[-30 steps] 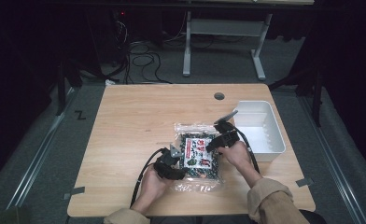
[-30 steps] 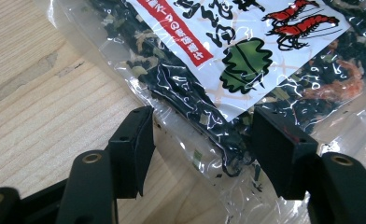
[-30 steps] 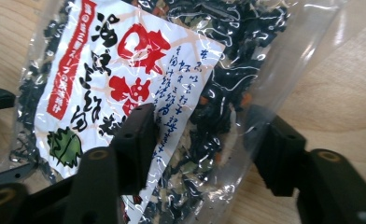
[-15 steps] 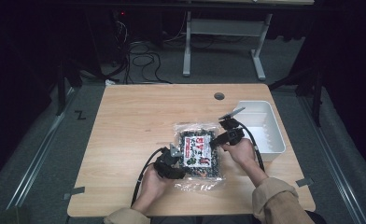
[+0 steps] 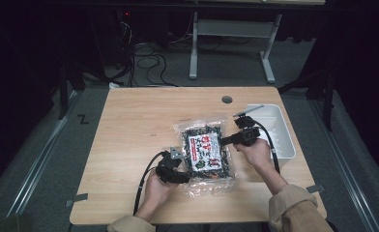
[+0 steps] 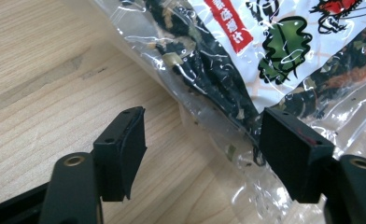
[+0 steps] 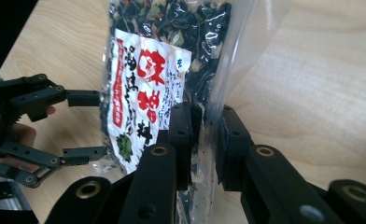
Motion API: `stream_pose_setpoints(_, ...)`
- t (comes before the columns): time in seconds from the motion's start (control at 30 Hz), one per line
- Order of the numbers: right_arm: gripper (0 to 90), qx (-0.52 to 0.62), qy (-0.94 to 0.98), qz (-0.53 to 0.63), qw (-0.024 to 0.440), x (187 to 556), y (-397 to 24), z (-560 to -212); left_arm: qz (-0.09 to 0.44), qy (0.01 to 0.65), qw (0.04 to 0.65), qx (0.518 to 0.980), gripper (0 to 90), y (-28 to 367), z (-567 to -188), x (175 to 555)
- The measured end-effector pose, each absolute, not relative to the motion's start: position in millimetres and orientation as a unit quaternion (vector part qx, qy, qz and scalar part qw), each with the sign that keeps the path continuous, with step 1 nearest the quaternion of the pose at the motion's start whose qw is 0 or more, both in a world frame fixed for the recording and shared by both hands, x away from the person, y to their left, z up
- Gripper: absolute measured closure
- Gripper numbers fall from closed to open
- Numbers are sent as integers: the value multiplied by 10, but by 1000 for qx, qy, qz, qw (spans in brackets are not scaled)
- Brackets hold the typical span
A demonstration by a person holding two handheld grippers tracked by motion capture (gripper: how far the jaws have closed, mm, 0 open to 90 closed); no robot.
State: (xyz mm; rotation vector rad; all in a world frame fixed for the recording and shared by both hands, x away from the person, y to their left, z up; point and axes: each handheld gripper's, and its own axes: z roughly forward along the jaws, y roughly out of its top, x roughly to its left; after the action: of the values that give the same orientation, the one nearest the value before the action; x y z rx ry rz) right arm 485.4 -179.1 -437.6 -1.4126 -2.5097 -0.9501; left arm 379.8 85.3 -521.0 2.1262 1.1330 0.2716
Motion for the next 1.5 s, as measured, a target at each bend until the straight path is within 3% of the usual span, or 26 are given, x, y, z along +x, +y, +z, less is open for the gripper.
stream_pose_setpoints(0.33, 806, -439, -834, -332, 26, 4764, -1817, -4161, 103, 448, 350, 816, 319, 918, -5175, 3783)
stream_pose_setpoints(0.6, 809, -427, -837, -341, 19, 4723, -1897, -4071, 104, 454, 307, 830, 319, 1090, -5125, 3663)
stream_pose_setpoints(0.87, 811, -417, -838, -353, 13, 4705, -1918, -3936, 99, 484, 326, 806, 323, 1294, -5148, 3693)
stream_pose_setpoints(1.5, 848, -397, -838, -375, -10, 4655, -1934, -3789, 114, 486, 308, 810, 330, 1302, -5207, 3726)
